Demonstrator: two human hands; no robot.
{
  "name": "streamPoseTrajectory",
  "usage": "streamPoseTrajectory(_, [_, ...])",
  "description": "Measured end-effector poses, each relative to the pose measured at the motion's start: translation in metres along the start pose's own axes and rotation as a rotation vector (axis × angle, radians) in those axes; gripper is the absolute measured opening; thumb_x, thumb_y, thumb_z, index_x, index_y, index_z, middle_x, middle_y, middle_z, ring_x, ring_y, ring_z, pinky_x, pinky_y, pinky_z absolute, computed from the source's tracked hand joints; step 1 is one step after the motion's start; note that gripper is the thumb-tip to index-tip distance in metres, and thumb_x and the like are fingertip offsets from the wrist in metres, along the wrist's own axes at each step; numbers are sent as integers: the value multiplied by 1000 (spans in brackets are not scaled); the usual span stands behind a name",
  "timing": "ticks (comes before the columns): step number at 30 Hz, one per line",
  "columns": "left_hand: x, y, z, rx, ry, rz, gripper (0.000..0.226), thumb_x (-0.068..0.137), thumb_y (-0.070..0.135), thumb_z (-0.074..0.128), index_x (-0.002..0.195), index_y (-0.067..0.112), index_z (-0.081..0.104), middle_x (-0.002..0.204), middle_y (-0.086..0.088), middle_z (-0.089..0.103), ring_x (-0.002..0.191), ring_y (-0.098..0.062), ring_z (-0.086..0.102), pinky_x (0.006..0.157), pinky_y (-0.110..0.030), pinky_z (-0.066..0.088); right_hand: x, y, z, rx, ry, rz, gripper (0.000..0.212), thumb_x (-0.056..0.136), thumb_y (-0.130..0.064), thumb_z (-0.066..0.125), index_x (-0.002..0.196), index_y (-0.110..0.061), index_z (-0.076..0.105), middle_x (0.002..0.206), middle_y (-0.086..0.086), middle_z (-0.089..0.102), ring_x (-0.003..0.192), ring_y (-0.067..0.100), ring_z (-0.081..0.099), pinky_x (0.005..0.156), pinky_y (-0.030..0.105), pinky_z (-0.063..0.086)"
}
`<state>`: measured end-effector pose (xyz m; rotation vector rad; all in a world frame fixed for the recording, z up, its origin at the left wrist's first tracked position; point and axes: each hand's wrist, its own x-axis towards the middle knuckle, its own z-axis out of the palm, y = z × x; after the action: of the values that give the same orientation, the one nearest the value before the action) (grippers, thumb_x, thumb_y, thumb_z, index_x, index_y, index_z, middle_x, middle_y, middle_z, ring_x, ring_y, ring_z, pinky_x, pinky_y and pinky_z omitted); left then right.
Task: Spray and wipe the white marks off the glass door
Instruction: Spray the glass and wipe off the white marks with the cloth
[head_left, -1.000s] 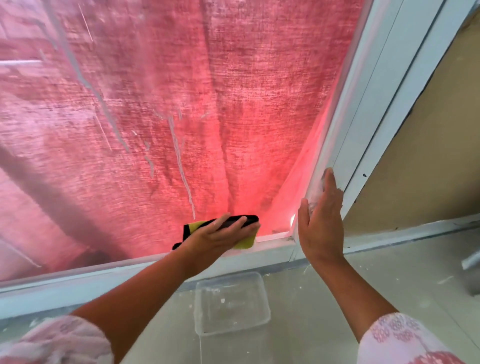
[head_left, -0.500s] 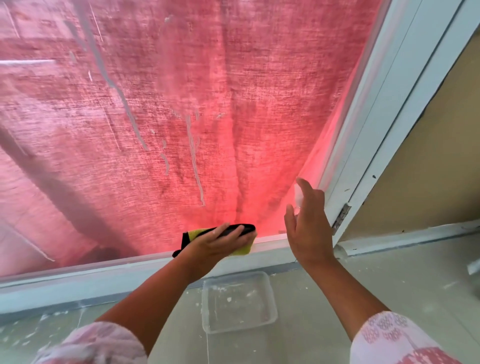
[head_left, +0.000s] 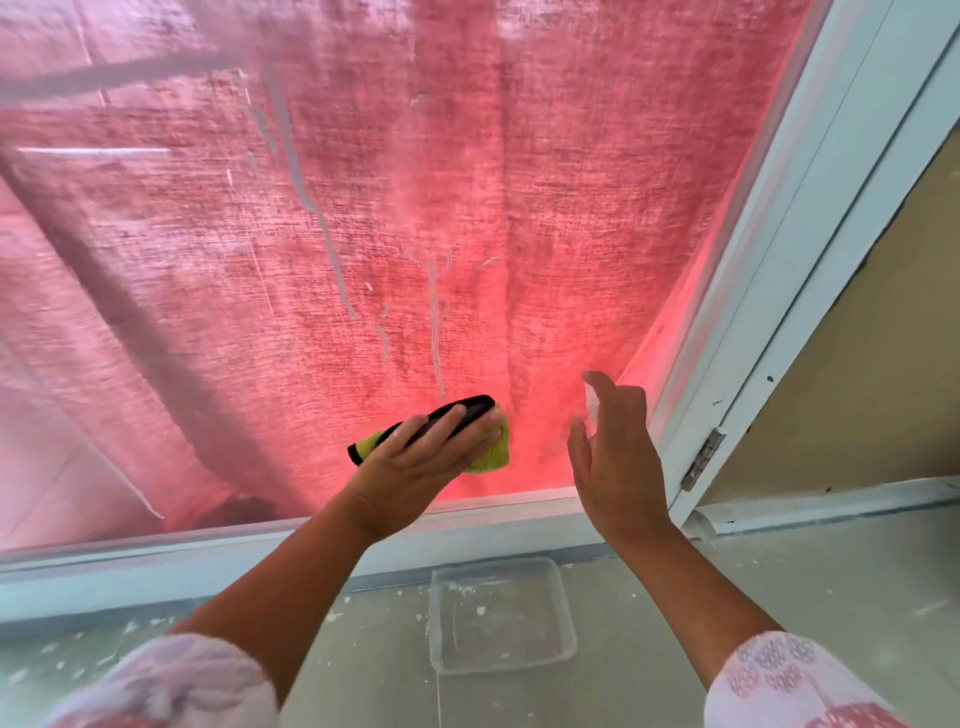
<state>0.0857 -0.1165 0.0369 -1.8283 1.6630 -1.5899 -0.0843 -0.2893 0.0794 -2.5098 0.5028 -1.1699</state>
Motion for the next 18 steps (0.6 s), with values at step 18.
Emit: streamPoseTrajectory(18, [-21, -48, -34, -59, -126, -127, 65, 92, -4, 8, 145, 20, 37, 153, 2, 29, 129, -24, 38, 89, -37, 34, 27, -51, -36, 123, 109, -91, 46, 94, -10, 51, 138, -17, 39, 99, 3, 47, 58, 14, 47, 54, 37, 51])
